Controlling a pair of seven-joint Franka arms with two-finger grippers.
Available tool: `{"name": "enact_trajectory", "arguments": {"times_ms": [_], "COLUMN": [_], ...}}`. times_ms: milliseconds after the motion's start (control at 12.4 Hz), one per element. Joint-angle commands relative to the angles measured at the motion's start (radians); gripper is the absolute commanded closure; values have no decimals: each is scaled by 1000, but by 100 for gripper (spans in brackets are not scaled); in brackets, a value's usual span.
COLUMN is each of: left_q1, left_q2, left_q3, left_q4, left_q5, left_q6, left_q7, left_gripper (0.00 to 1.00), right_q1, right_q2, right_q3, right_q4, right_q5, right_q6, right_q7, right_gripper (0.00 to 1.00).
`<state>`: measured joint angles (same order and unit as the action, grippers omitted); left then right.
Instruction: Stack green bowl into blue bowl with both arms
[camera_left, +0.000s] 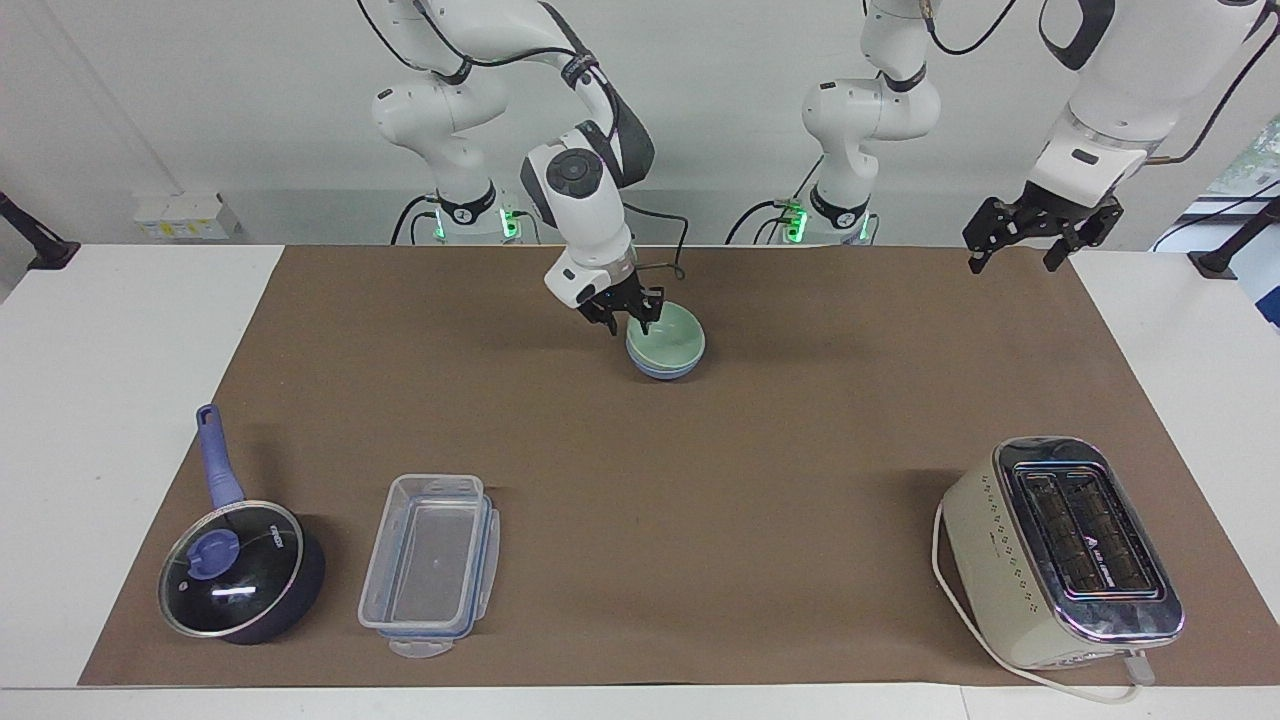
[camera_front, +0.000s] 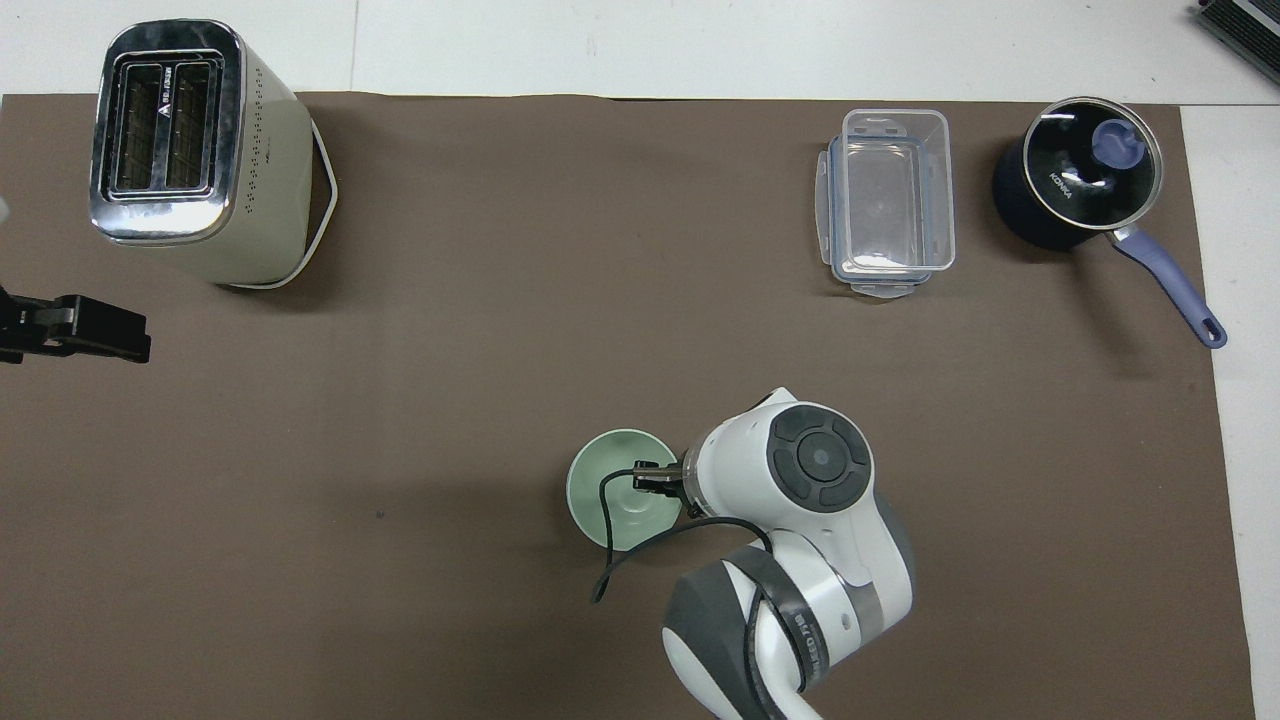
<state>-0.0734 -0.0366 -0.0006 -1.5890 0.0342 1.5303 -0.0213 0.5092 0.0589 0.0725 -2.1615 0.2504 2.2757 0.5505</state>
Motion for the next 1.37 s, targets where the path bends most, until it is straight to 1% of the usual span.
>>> {"name": "enact_trajectory", "arguments": {"times_ms": [0,80,161,241,321,482,562,643,723,804,884,964,1045,1205,1286], "left_q1": [12,10,12,12,12,12,10,10,10,12,12,12,12,12,12], "left_q2": [6,6,6,6,6,6,6,6,6,6,6,6,6,6,6], "left_q3": [-9,-9,-9,-9,-9,-9,-9,-9,-9,-9,-9,-10,-9,-9,-9], "left_q4": [15,15,15,15,15,15,15,15,15,15,15,15,15,15,15], "left_q5": [9,9,9,9,9,9,9,9,9,9,9,9,9,9,9], "left_q6": [-21,-21,-21,-21,-21,-21,-21,-21,-21,-21,-21,-21,-21,-21,-21], "left_q7": [7,7,7,7,7,7,7,7,7,7,7,7,7,7,7], "left_gripper": [0,0,0,0,0,0,0,0,0,0,0,0,0,0,0], "right_q1": [-38,-58,-102,-138,-197,-329,-390,-432,-458,-472,-489,-495,-506,-540,-543], "right_q2": [-92,-122,-161,-197,-235,-254,-245,-232,-232,-231,-223,-211,-185,-131,-116], "right_q3": [-2,-8,-7,-7,-8,-8,-8,-7,-7,-7,-5,-7,-8,-7,-7], "right_q4": [-12,-12,-14,-14,-9,34,96,151,181,205,248,303,369,524,585], "right_q5": [0,-11,-25,-25,-28,-37,-42,-43,-55,-104,-175,-207,-213,-279,-302], "right_q6": [-25,-44,-65,-85,-102,-139,-204,-250,-268,-284,-315,-367,-421,-543,-609], "right_q7": [6,5,11,6,-4,-108,-162,-176,-182,-187,-194,-199,-199,-253,-277], "right_gripper": [19,14,7,2,0,0,0,0,0,0,0,0,0,0,0]}}
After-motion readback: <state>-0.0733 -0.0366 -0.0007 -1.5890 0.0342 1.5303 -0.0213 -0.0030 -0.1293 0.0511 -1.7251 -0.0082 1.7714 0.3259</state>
